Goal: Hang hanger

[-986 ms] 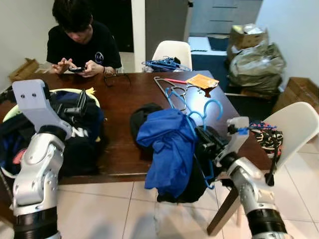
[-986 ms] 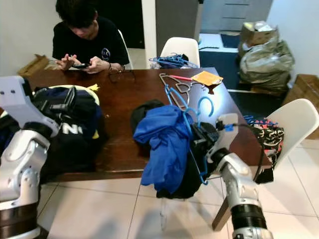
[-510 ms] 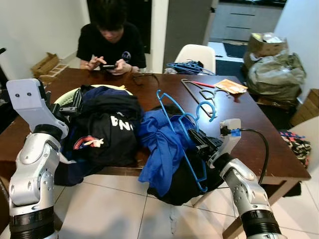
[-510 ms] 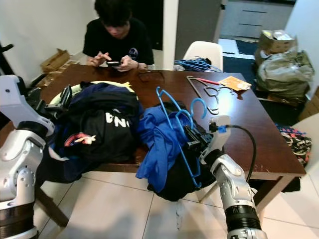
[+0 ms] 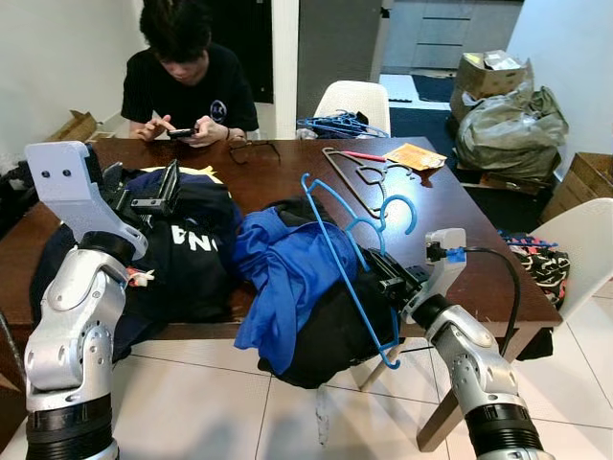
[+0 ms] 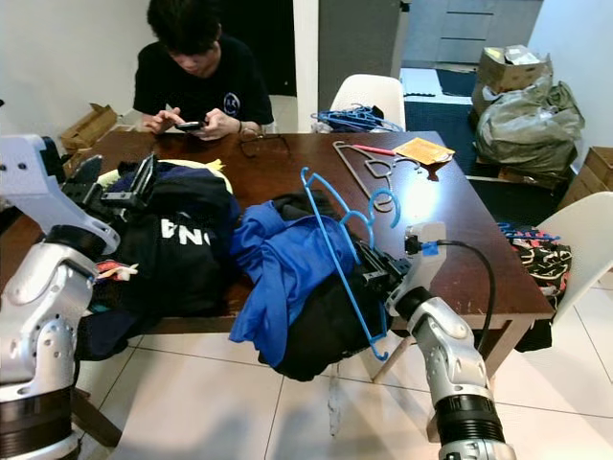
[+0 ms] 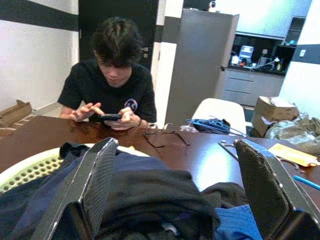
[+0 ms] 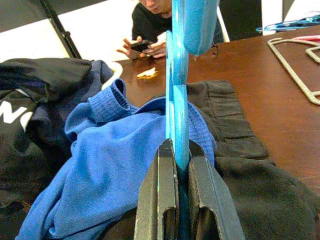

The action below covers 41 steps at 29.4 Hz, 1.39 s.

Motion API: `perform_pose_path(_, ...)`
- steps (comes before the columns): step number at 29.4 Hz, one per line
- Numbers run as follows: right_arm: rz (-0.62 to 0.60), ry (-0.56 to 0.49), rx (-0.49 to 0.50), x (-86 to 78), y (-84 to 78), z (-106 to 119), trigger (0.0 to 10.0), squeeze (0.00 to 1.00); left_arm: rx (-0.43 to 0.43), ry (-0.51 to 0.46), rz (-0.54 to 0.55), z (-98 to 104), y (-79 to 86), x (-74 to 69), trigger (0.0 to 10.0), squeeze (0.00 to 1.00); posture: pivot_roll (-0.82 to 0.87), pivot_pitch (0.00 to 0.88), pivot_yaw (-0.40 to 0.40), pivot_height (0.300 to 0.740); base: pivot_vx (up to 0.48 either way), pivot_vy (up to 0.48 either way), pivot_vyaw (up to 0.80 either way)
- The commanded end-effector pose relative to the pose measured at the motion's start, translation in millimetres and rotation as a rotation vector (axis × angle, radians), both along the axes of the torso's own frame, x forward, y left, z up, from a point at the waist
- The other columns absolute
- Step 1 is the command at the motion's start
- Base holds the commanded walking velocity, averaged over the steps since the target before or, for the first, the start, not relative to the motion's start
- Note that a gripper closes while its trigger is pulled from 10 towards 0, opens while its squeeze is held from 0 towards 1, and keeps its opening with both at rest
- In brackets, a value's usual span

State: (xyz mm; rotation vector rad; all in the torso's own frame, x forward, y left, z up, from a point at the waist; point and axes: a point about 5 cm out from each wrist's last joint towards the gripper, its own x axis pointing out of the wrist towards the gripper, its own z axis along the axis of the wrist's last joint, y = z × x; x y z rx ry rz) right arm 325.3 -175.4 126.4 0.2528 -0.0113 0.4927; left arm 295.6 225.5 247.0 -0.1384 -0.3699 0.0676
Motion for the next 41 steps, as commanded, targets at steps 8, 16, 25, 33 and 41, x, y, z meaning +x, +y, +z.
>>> perform_pose_path(8, 0.007, 0.0, 0.001, 0.3, 1.9, 1, 10.0, 0.0, 0.226, 0.224, 0.311, -25, 64.1, -0.6, 10.0, 0.0, 0.01, 0.0, 0.003, 0.731, 0.0, 0.0, 0.0)
perform_pose_path(16, 0.002, -0.001, -0.009, -0.8, -0.2, 1, 10.0, 0.0, 0.323, 0.308, 0.275, -30, 75.2, 9.3, 10.0, 0.0, 0.0, 0.0, 0.005, 0.731, 0.0, 0.0, 0.0)
perform_pose_path(25, -0.002, 0.001, -0.017, -1.6, -2.3, 1, 10.0, 0.0, 0.353, 0.192, 0.095, -13, 38.0, 20.9, 10.0, 0.0, -0.01, 0.0, 0.006, 0.731, 0.0, 0.0, 0.0)
perform_pose_path(33, 0.002, 0.004, -0.019, -1.8, -1.6, 1, 10.0, 0.0, 0.408, 0.258, 0.101, -23, 45.1, 23.3, 10.0, 0.0, 0.0, 0.0, 0.005, 0.731, 0.0, 0.0, 0.0)
perform_pose_path(41, -0.001, 0.003, -0.025, -2.3, -2.7, 0, 10.0, 0.0, 0.622, 0.414, 0.13, -43, 60.1, 27.4, 10.0, 0.0, -0.01, 0.0, 0.01, 0.731, 0.0, 0.0, 0.0)
